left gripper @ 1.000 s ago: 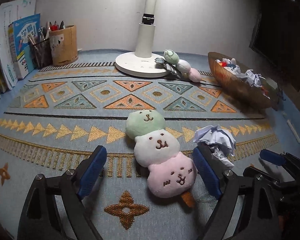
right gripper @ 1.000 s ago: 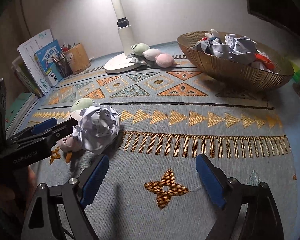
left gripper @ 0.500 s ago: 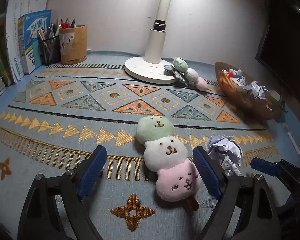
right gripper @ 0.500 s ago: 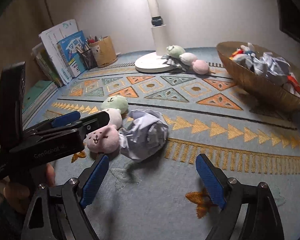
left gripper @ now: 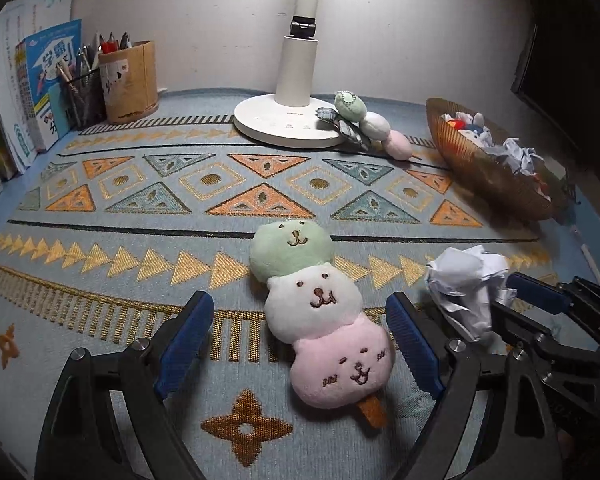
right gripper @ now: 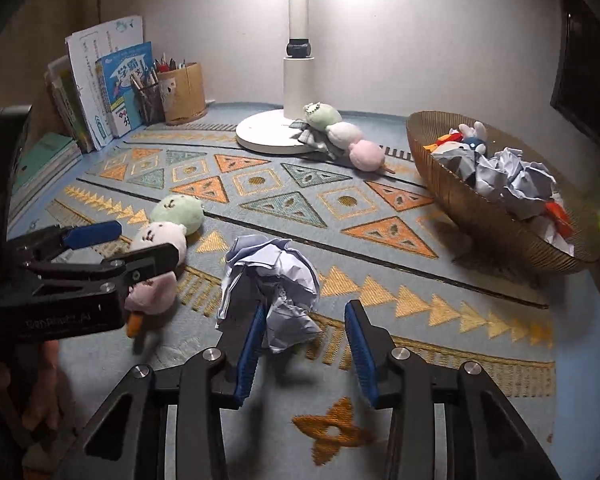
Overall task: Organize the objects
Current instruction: 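Close the left tool on the green-white-pink plush stack while the right tool holds the paper ball, then carry the plush stack and paper ball over the brown bowl and open both tools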
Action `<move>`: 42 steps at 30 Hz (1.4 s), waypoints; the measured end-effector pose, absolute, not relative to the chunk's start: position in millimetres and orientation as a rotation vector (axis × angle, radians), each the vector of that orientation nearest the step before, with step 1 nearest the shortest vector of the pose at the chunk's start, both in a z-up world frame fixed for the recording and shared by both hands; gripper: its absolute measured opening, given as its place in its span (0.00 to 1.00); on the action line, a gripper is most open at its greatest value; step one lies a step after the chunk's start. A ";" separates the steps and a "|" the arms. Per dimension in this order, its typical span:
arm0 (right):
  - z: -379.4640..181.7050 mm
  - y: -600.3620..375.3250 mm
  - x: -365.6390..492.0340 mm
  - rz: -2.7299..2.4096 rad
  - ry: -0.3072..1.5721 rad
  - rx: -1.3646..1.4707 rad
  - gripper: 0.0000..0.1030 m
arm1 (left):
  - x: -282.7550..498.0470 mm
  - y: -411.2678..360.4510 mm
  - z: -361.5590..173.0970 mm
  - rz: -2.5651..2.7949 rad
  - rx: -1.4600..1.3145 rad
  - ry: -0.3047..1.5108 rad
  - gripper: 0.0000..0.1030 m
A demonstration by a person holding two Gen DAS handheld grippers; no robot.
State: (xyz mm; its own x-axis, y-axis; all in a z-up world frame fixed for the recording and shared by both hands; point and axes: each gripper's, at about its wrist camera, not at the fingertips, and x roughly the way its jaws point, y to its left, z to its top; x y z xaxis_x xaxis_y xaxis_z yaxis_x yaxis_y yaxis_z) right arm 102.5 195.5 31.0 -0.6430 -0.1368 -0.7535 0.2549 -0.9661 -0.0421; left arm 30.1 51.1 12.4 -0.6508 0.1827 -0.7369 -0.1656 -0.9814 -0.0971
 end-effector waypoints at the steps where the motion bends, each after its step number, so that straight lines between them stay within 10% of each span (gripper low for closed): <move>1: 25.4 198.2 100.5 -2.625 0.196 1.241 0.39 | 28.0 55.1 10.9 2.704 -1.219 -0.006 0.83; 4: 18.9 209.1 100.5 -2.559 0.037 1.265 0.48 | 26.2 59.9 6.5 2.674 -1.236 0.036 0.63; 5: 20.6 211.8 101.2 -2.550 -0.012 1.251 0.69 | 27.7 61.1 6.0 2.651 -1.222 0.037 0.52; 8: 27.0 209.4 101.3 -2.573 -0.079 1.197 0.85 | 30.7 63.7 7.6 2.660 -1.205 0.067 0.51; 13: 16.9 202.3 73.4 -2.608 -0.148 1.283 0.82 | 28.7 56.4 8.1 2.654 -1.211 0.005 0.51; 15: 17.0 200.2 69.4 -2.644 -0.124 1.292 0.49 | 29.1 56.1 8.2 2.656 -1.212 0.003 0.51; 17: 19.0 202.8 74.7 -2.625 -0.152 1.264 0.43 | 29.6 57.8 8.6 2.659 -1.209 0.017 0.50; 38: 181.3 377.5 36.8 -3.159 -0.055 0.813 0.45 | -46.7 246.6 130.8 2.436 -0.746 0.111 0.47; 42: 174.5 396.7 -4.3 -3.118 -0.138 0.880 0.67 | -67.5 269.7 122.4 2.457 -0.720 0.160 0.73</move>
State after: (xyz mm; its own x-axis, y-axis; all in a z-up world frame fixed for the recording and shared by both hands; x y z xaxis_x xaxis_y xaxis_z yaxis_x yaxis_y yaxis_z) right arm -4.3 396.7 174.5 -0.8479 0.0740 -0.5249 -0.1201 -0.9913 0.0542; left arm -67.5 269.7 122.4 -0.6934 0.4898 -0.5285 -0.5543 -0.8312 -0.0431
